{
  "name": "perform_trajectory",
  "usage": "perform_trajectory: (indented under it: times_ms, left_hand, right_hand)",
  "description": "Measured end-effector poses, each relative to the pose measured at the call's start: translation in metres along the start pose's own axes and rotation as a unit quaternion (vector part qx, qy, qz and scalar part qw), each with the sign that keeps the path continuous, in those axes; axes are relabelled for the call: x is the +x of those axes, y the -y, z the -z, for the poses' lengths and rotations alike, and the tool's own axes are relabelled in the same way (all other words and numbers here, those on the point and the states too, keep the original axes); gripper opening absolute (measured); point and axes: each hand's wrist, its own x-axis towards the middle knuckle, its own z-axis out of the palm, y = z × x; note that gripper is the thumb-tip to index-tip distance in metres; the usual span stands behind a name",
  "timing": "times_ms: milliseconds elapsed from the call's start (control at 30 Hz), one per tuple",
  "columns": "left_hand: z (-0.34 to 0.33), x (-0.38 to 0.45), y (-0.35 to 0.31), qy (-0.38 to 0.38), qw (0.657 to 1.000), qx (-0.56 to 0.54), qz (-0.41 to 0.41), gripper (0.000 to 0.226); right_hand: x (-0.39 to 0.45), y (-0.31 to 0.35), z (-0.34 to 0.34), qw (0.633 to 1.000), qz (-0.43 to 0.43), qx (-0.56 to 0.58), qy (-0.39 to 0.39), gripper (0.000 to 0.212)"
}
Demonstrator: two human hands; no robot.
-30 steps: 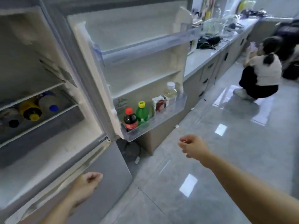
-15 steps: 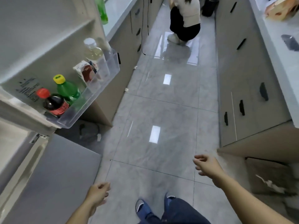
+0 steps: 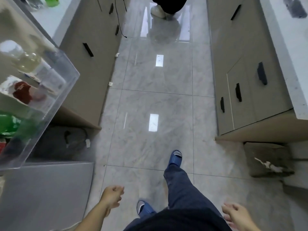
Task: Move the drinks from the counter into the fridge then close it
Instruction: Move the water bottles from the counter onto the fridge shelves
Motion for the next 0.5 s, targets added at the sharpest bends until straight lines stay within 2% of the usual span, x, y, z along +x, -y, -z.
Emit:
perform_trajectory:
  times_ms: [167,300,500]
  left_hand:
    - [-0.029,0.006,-0.095,-0.012,0.998,0.011,-0.053,0.017]
    - [-0.048,0.008,-0.150,-0.037,0.997,0.004,-0.069,0.018]
    - [-0.041,0.028,-0.172,-0.070,0.997,-0.021,0.003,0.022]
  right_hand:
    - [0.036,0.072,0.021,1.000,0.004,-0.026,-0.001,0.006]
    - [0.061,0.163,0.035,0.998,0.013,-0.041,0.047,0.006]
    - [0.081,0.334,0.021,0.988,0.129,-0.048,0.073,0.009]
